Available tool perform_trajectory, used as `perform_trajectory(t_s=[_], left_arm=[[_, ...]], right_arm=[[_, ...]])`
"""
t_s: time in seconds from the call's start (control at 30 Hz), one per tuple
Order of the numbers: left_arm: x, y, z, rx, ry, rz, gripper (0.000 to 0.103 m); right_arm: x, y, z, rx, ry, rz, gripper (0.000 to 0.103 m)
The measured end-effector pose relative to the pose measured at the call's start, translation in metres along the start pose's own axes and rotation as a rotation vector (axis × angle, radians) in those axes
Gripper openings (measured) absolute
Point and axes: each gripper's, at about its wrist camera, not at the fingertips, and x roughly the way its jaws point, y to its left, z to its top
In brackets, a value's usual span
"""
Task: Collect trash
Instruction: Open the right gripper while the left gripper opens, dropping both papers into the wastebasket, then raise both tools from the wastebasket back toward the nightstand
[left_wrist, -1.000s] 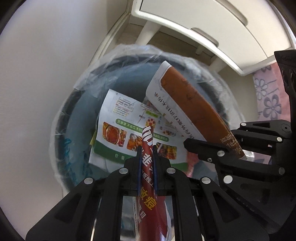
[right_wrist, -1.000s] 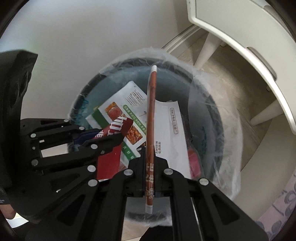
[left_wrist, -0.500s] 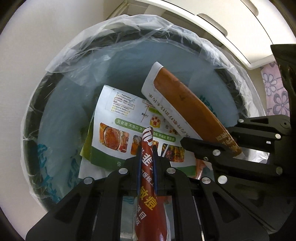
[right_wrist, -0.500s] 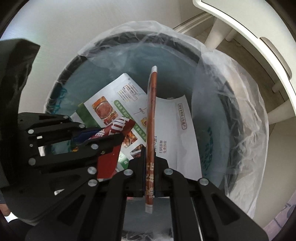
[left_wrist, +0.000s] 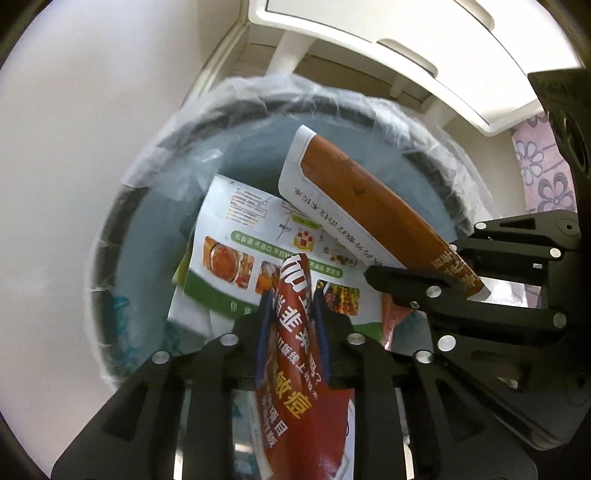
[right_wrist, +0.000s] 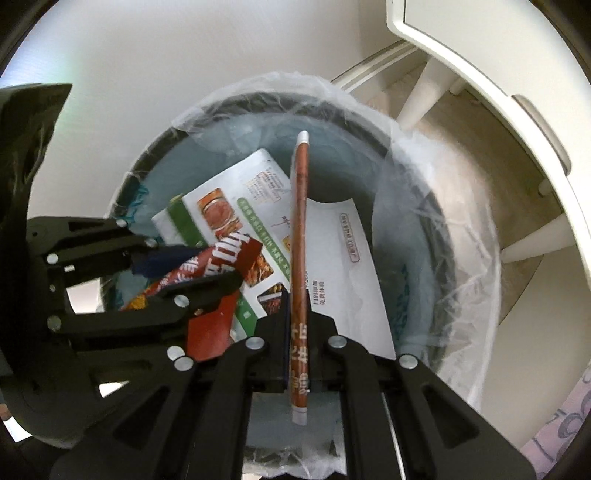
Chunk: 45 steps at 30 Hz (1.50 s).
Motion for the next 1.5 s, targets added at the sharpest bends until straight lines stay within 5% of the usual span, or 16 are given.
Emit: perform_trajectory(t_s=[0.1, 0.17, 0.3, 0.47, 0.7, 1.13, 1.5], left_arm=[[-0.011, 0.005, -0.001, -0.017, -0.006, 0.031, 0.032], [-0.016, 0.011, -0.002, -0.041, -0.008, 0.053, 0.040], [-0.026, 0.023, -0.003, -0.087, -0.020, 0.102, 0.067], [-0.034, 0.029, -0.002, -0.092, -0.033, 0.135, 0.079], [-0.046, 0.029, 0.001, -0.089, -0.050, 0.149, 0.097], [-0.096, -0.003, 0.024, -0.026, -0.080, 0.149, 0.097], [-0.194, -0.051, 0.080, 0.054, -0.178, 0.165, 0.097]], right_arm=[[-0.012, -0.002, 0.001, 0.020, -0.007, -0.011, 0.022], [-0.017, -0.007, -0.001, 0.042, -0.012, -0.014, 0.041], [-0.030, -0.013, -0.002, 0.071, -0.034, -0.010, 0.062], [-0.042, -0.011, -0.005, 0.086, -0.067, -0.022, 0.091], [-0.076, -0.007, -0.001, 0.063, -0.149, -0.097, 0.096], [-0.181, -0.044, 0.005, 0.156, -0.330, -0.169, 0.096], [-0.303, -0.075, 0.012, 0.278, -0.449, -0.251, 0.096]])
